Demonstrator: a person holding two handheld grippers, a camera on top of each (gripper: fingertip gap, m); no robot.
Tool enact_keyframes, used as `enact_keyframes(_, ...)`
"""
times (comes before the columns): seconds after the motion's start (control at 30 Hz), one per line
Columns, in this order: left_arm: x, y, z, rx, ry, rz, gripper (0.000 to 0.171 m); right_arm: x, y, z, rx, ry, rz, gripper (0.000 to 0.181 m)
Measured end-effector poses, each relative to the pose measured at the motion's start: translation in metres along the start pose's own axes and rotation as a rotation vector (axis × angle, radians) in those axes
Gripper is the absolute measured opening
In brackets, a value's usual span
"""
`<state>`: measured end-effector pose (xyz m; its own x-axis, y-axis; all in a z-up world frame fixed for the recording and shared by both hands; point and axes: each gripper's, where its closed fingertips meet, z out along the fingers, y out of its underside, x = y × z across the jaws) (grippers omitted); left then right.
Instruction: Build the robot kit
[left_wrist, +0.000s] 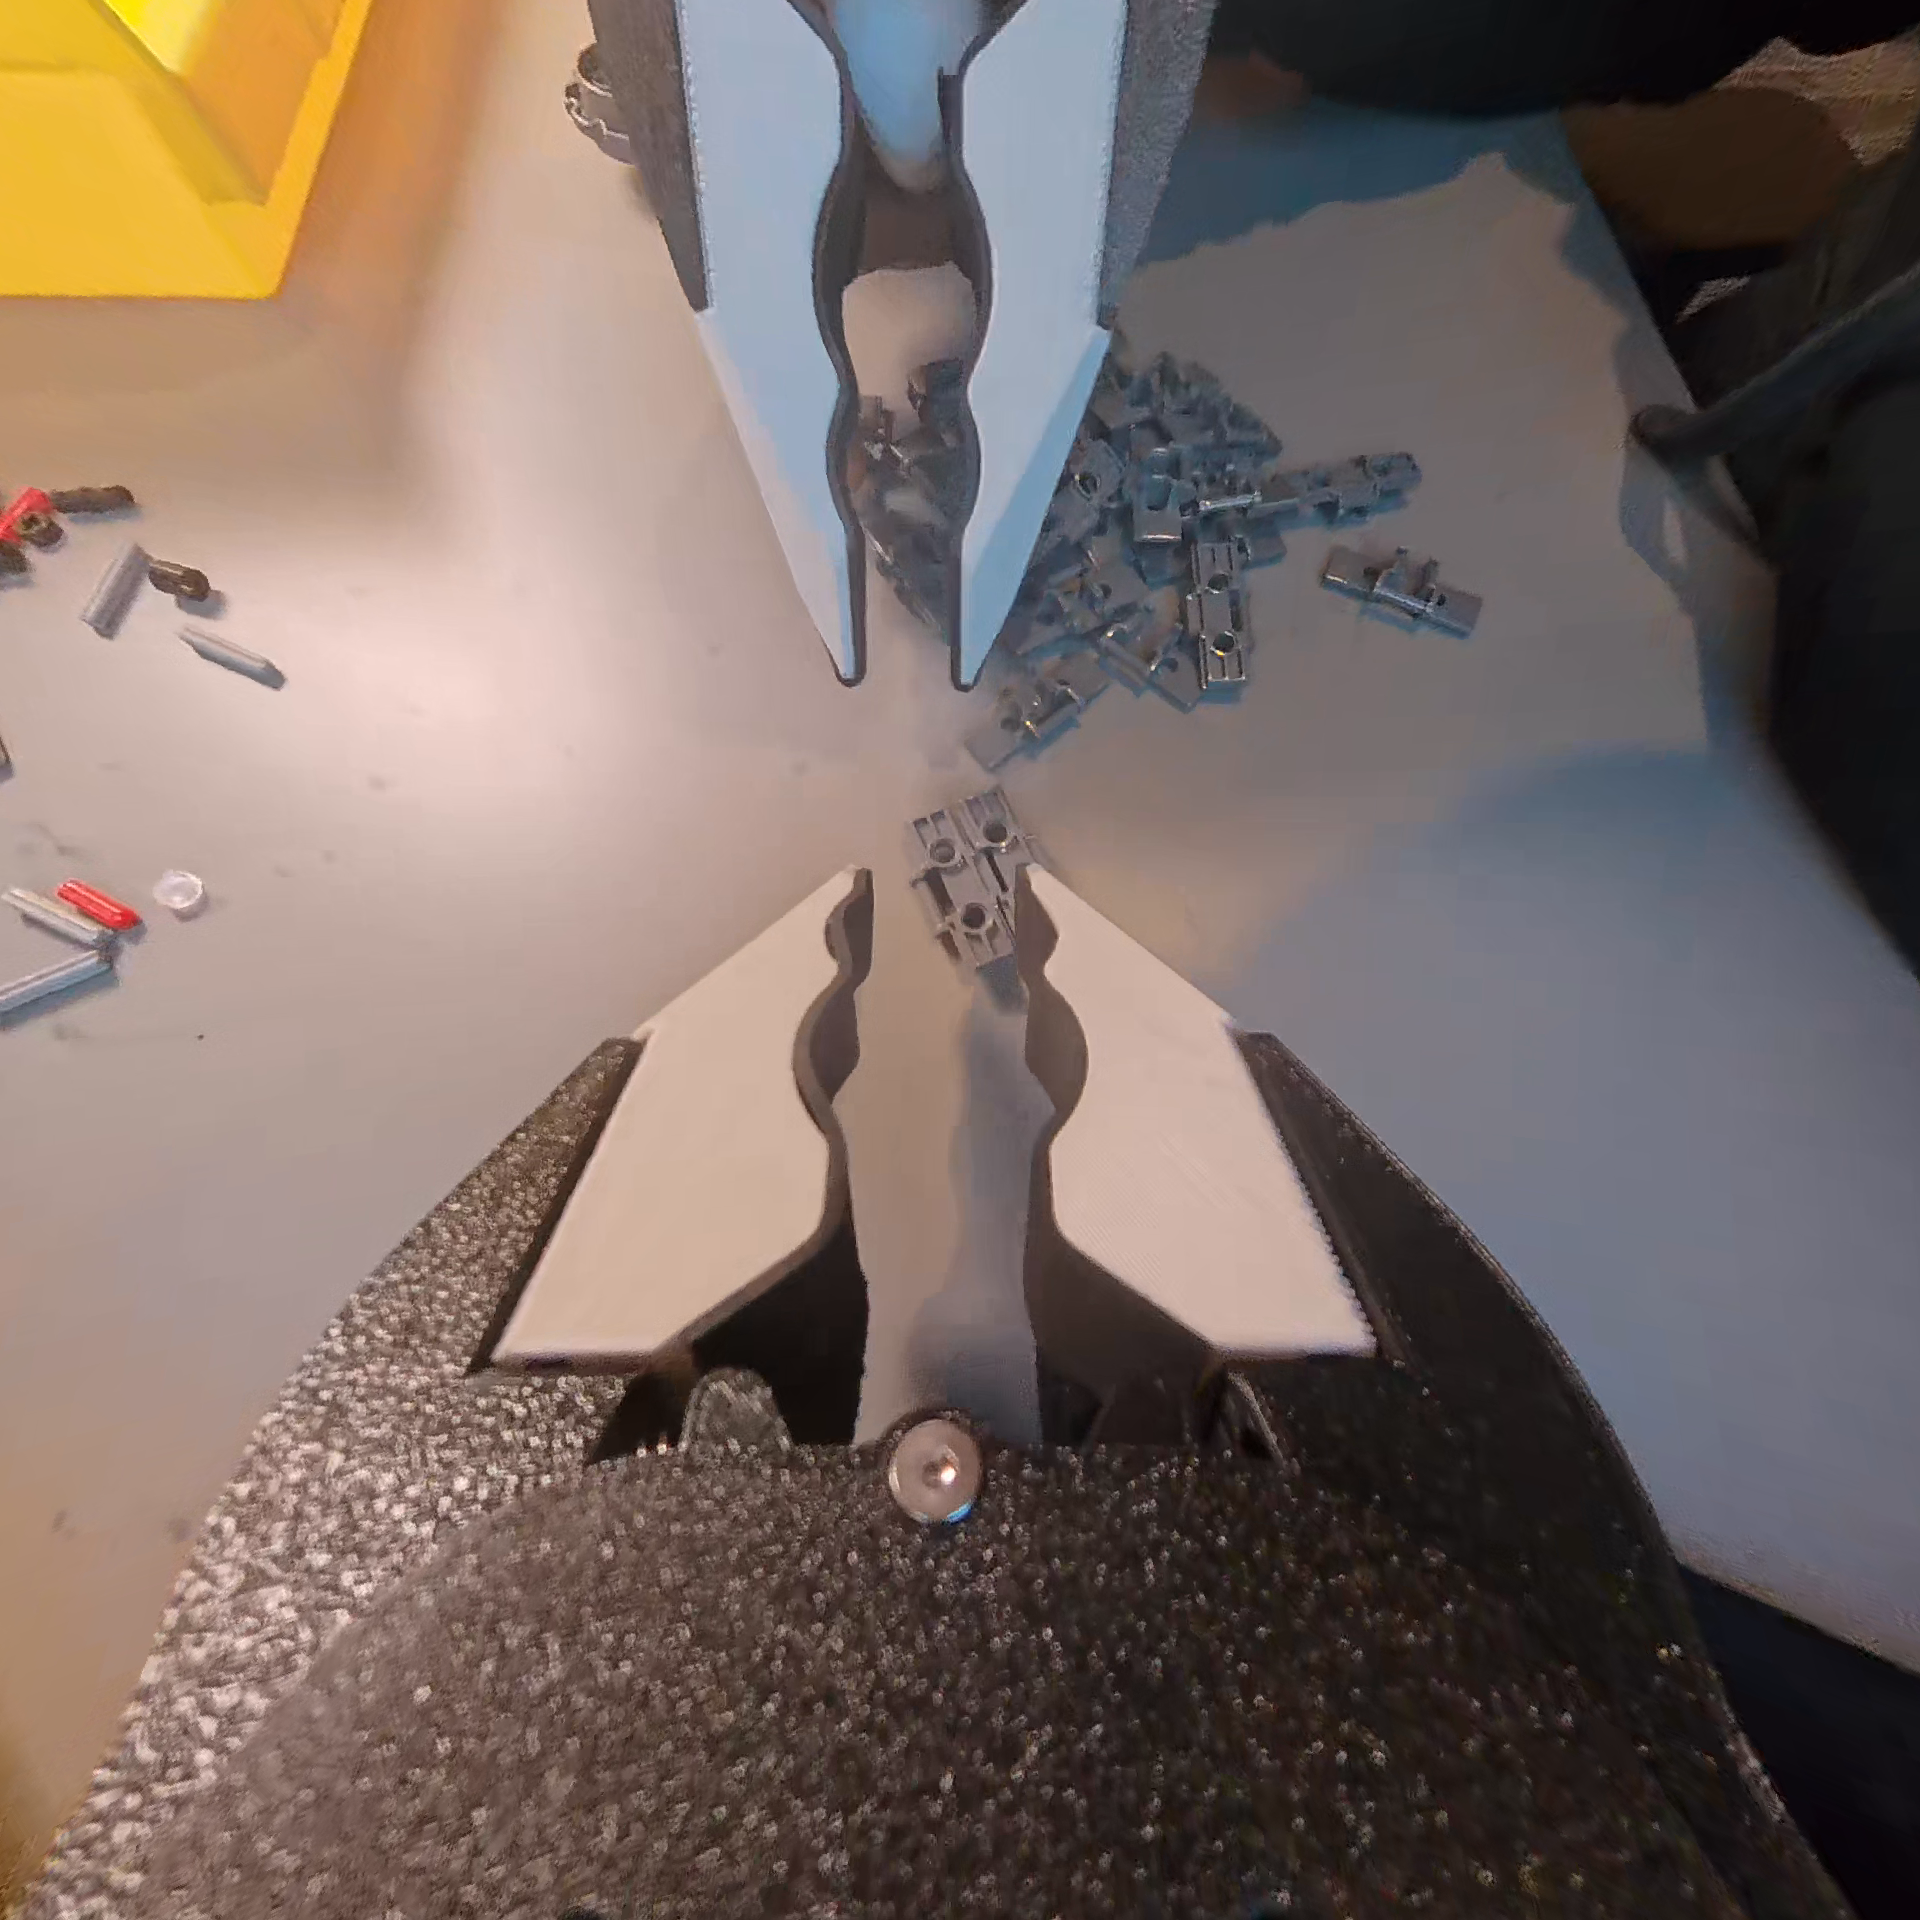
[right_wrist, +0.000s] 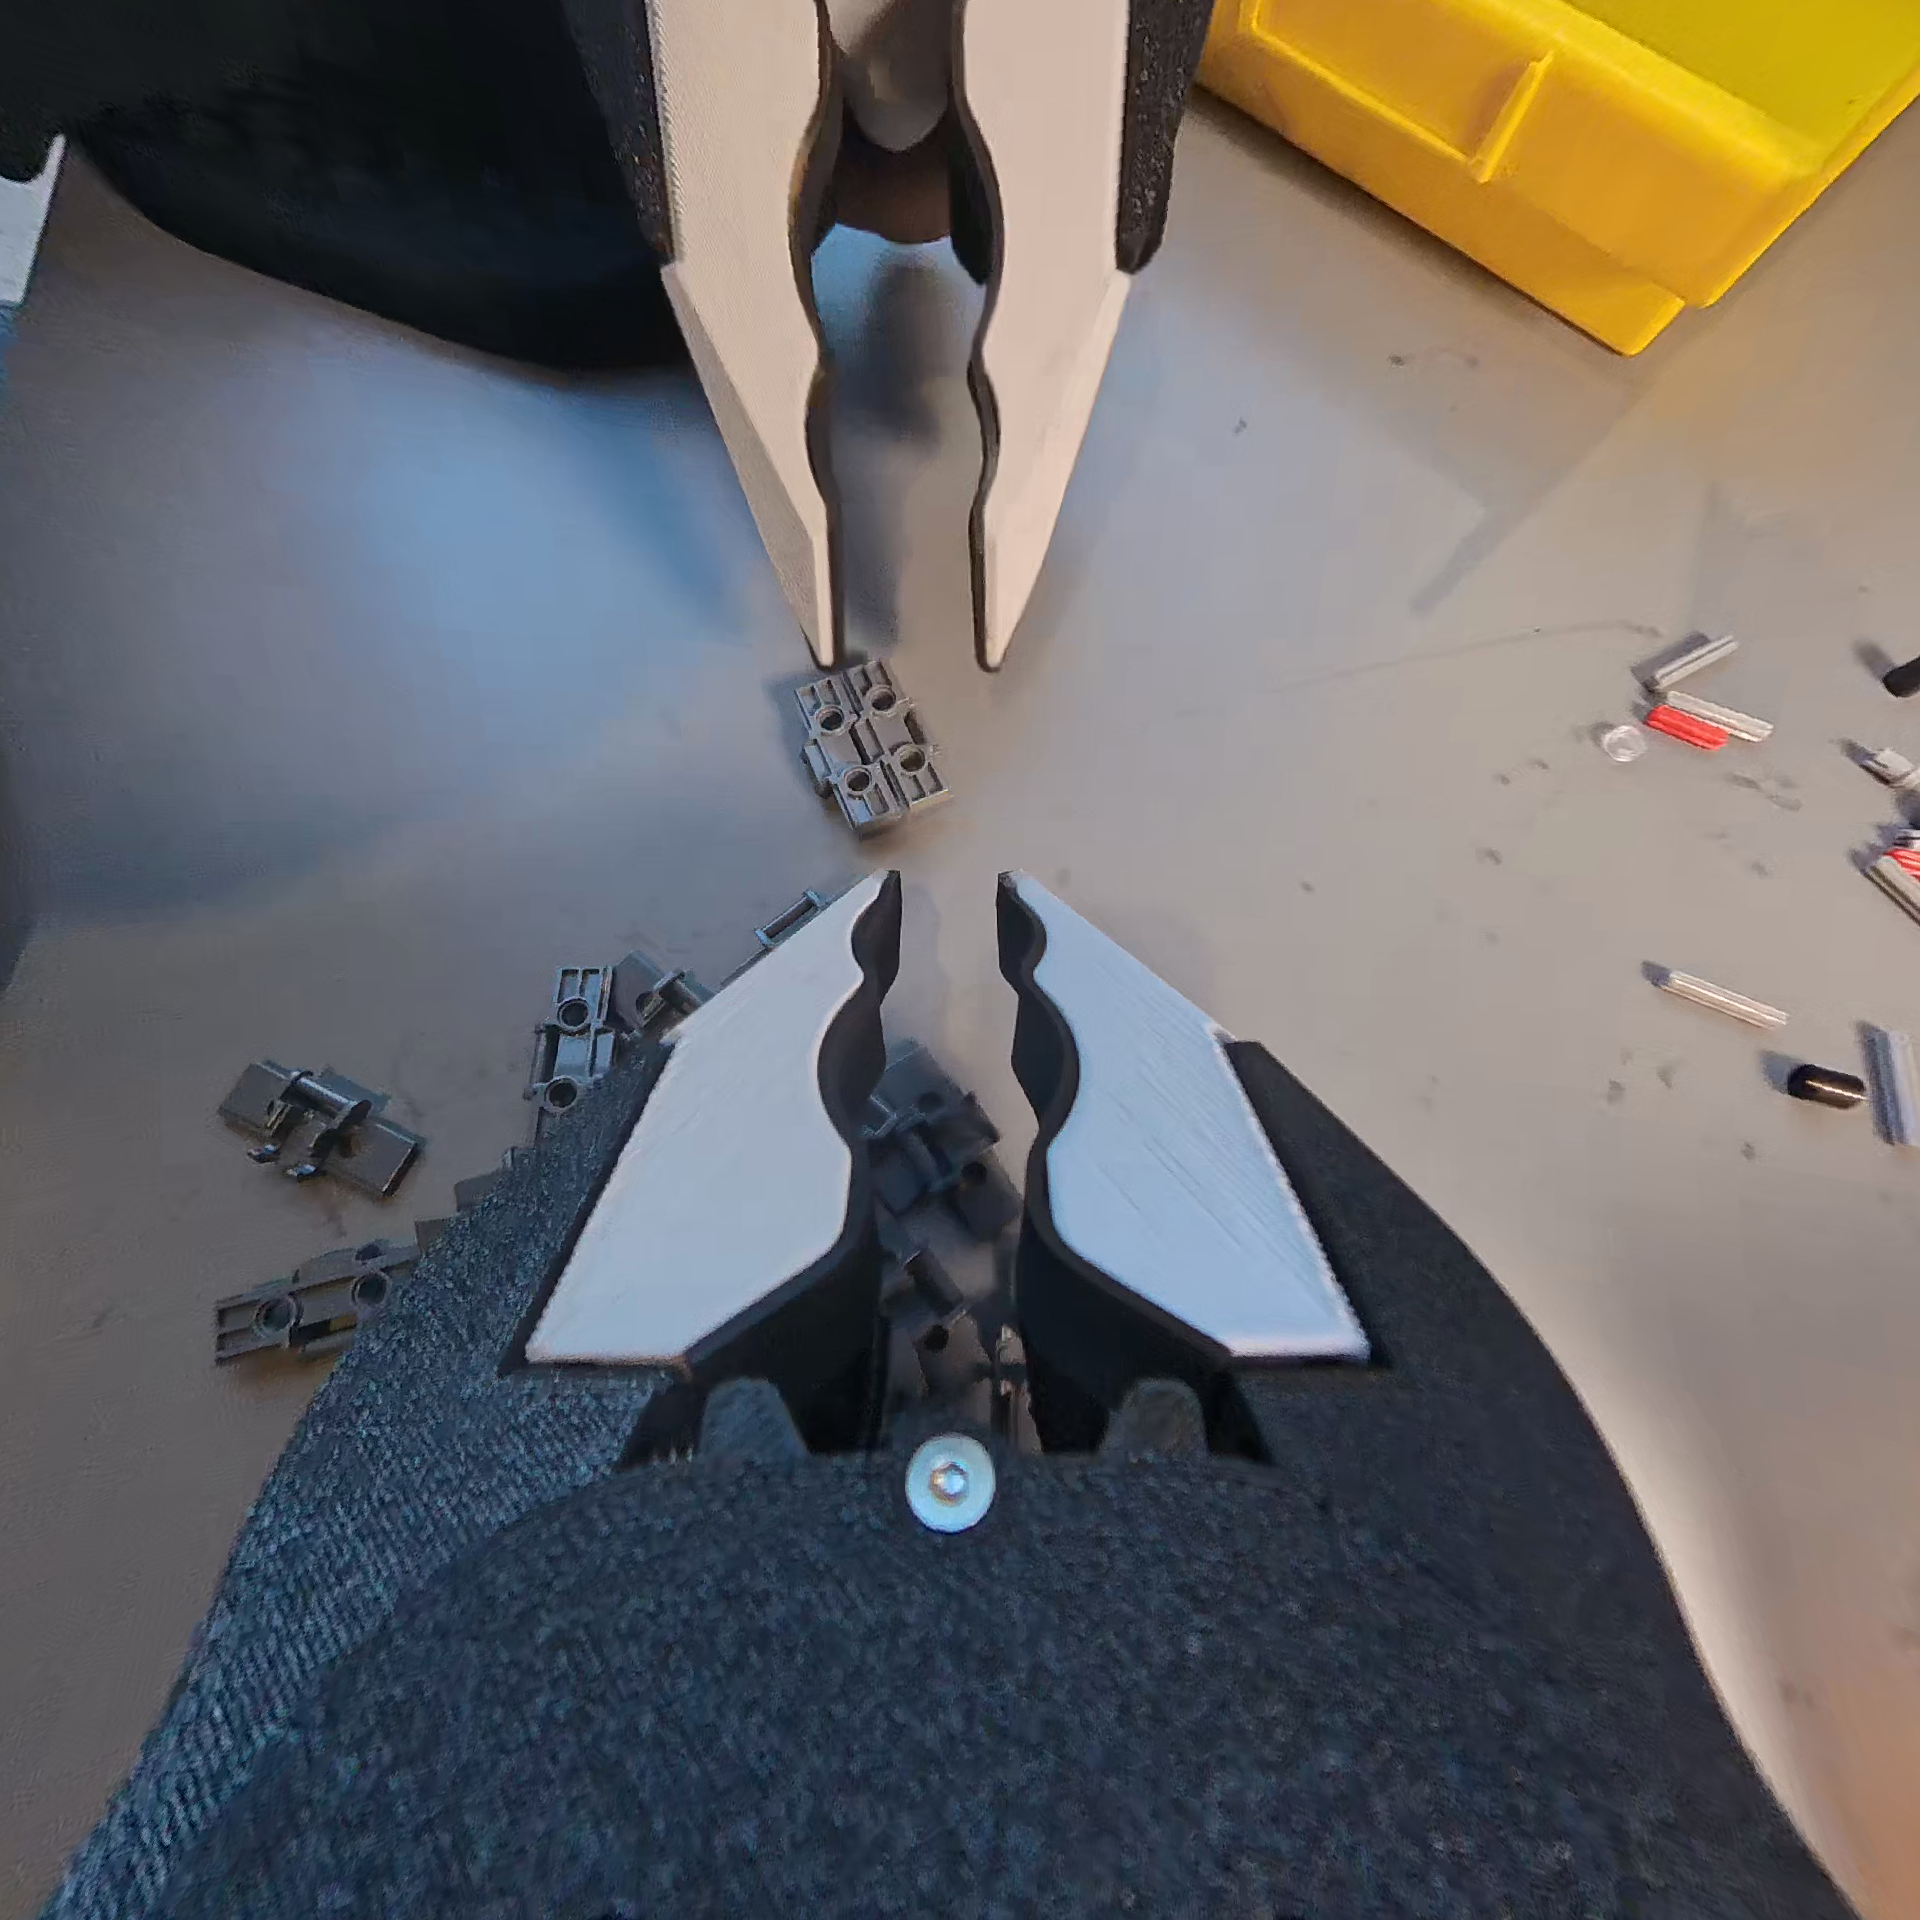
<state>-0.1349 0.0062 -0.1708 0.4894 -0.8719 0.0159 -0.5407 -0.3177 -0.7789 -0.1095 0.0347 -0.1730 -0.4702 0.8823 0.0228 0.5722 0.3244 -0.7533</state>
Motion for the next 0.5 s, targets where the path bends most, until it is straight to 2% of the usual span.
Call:
enact_keyframes(0.1,-0.006,-0.005,0.014,0.011,-0.027,-0.059,0.025,0.002,0.002,0.000,-0.010,0.010,0.000,0.018)
enact_keyframes(0.2,-0.006,0.002,0.023,-0.045,-0.017,-0.093,0.024,0.008,0.004,0.000,-0.012,0.032,0.018,0.018)
enact_keyframes(0.33,-0.016,0.008,0.015,-0.076,-0.071,-0.159,0.018,0.010,0.003,-0.002,-0.009,0.047,0.012,0.018)
enact_keyframes(0.5,-0.020,0.020,-0.006,-0.086,-0.055,-0.211,0.021,0.006,-0.003,-0.001,0.001,0.055,-0.013,0.018)
